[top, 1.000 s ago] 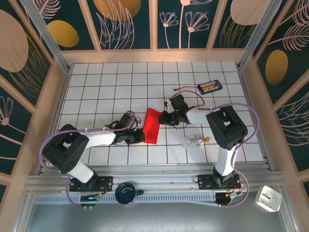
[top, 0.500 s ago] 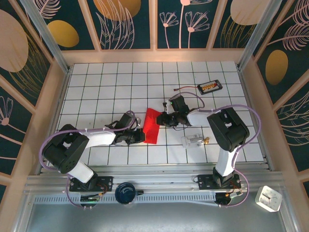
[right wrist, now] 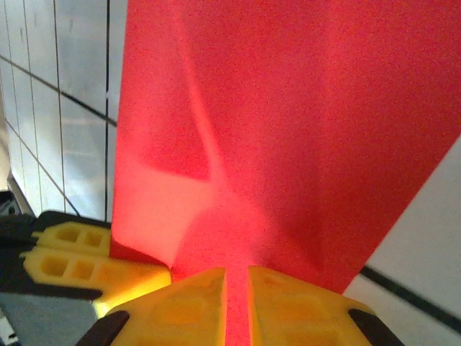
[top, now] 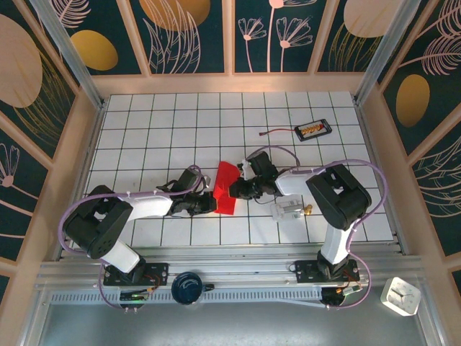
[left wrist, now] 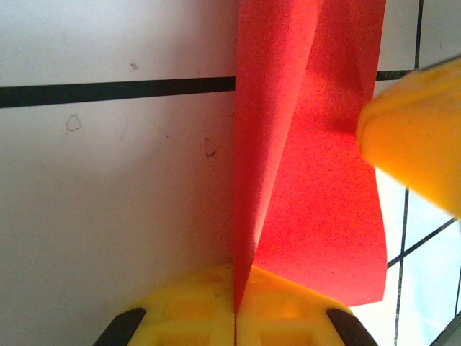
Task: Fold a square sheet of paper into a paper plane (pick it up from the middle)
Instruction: First fold the square sheet of paper in half at the center of the table.
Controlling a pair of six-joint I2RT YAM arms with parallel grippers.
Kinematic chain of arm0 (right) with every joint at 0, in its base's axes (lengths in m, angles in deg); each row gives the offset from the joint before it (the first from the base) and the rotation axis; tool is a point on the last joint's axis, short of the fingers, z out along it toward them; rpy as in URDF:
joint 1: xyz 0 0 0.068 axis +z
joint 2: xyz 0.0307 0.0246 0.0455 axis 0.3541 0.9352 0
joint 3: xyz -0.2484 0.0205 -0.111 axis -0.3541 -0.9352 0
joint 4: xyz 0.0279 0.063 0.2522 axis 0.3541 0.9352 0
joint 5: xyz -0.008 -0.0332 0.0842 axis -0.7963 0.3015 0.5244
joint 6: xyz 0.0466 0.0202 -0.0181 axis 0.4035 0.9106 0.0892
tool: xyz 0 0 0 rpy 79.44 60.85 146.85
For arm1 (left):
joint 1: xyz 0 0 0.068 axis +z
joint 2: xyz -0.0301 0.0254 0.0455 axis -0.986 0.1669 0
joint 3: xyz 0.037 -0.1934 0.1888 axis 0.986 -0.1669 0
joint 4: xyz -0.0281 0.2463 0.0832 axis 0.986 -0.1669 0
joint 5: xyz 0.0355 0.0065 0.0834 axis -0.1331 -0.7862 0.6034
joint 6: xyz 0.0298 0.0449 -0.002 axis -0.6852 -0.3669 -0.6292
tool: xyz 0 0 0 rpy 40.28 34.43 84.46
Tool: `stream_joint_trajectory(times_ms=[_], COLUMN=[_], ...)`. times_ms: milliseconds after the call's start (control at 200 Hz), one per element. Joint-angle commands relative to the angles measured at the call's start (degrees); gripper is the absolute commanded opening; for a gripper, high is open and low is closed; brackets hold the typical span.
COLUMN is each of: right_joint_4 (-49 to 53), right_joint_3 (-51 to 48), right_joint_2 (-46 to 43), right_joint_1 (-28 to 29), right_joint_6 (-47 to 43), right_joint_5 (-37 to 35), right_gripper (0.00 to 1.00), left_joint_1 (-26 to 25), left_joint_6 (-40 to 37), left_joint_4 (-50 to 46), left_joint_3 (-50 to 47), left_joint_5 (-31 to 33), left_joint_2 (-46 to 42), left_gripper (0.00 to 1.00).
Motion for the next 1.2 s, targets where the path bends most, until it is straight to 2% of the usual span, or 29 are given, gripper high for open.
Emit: stream_joint_trajectory(times_ms=[0,450,956,1196], right_joint_4=[1.1,2.0,8.1,10.8], right_joint_3=[-1.1,-2.4,-1.7,-2.2], right_joint_2=[-2.4,-1.4,2.3,3.6], right_joint_1=[1.3,2.1,2.1,2.0], right_joint_6=[1.1,0.7,-1.6,-2.2], right_joint_5=[0.9,0.7,-5.1,-6.8], right_gripper=[0.16,0.15,0.14,0.13], left_joint_1=[-0.2,-0.2,-0.2,-0.2], left_joint_6=[0.1,-0.2,-0.9,-2.2], left_joint_4=[-2.2,-2.7,-3.6,-6.6], left_joint_3=[-0.7,-0.6,-0.2,1.5], left_joint_5=[-0.3,0.2,-0.1,1.6], left_joint_2=[0.1,0.0,-0.7,-2.5], left_gripper=[0.06,0.06,0.07,0.16])
